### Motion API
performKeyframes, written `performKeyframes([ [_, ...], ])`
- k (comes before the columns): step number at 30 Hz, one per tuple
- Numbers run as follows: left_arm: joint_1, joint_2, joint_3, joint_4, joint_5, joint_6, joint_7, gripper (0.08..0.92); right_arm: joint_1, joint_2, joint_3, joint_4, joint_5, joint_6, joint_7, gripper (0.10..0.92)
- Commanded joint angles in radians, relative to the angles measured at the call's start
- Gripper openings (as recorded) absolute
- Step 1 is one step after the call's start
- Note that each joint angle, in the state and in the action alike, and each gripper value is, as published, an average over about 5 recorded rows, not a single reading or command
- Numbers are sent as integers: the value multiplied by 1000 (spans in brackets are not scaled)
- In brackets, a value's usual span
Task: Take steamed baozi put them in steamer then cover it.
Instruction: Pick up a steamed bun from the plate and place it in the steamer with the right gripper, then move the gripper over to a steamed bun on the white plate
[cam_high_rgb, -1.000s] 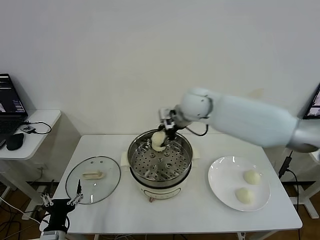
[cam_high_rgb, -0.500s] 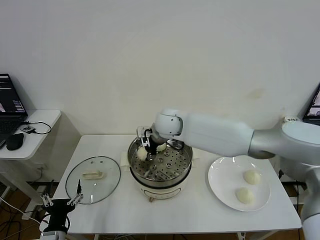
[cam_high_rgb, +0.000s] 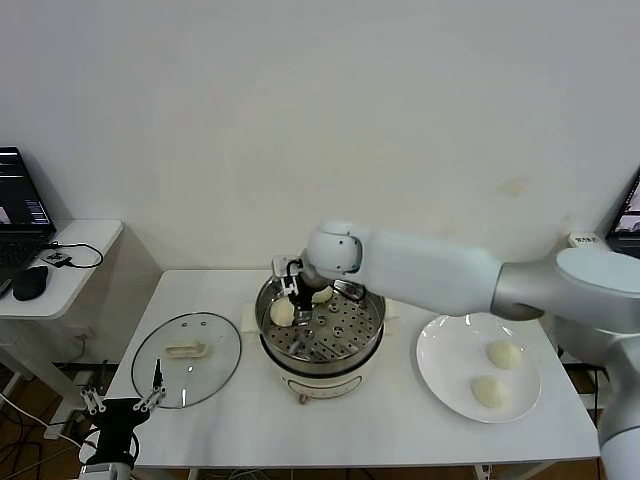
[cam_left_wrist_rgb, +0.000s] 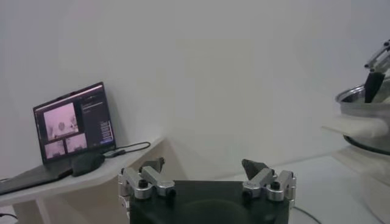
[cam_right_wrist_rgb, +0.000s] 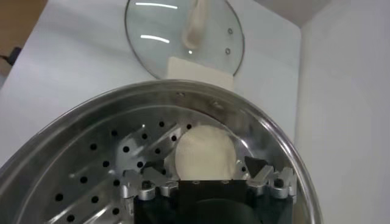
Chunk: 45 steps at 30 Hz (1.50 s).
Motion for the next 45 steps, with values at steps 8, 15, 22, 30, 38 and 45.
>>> performKeyframes([
  [8,11,14,-4,8,4,-1,1,823,150,-549,18,281,-141,199,-274,823],
  [15,12,15,7,10,12,0,2,823,54,-786,51,388,-245,261,-304,823],
  [22,22,7,22,4,25,-2,1,823,-177,-902,172,405,-385,305,-288,823],
  [30,38,4,21,-4,32,-3,1,823,-571,-964,440,382,-496,344,-238,823],
  [38,45,1,20,-10,36,-2,1,823,-800,-943,622,333,-543,347,-208,823],
  [45,45,1,18,-6,38,-1,2,823,-898,-891,686,295,-559,339,-186,823],
])
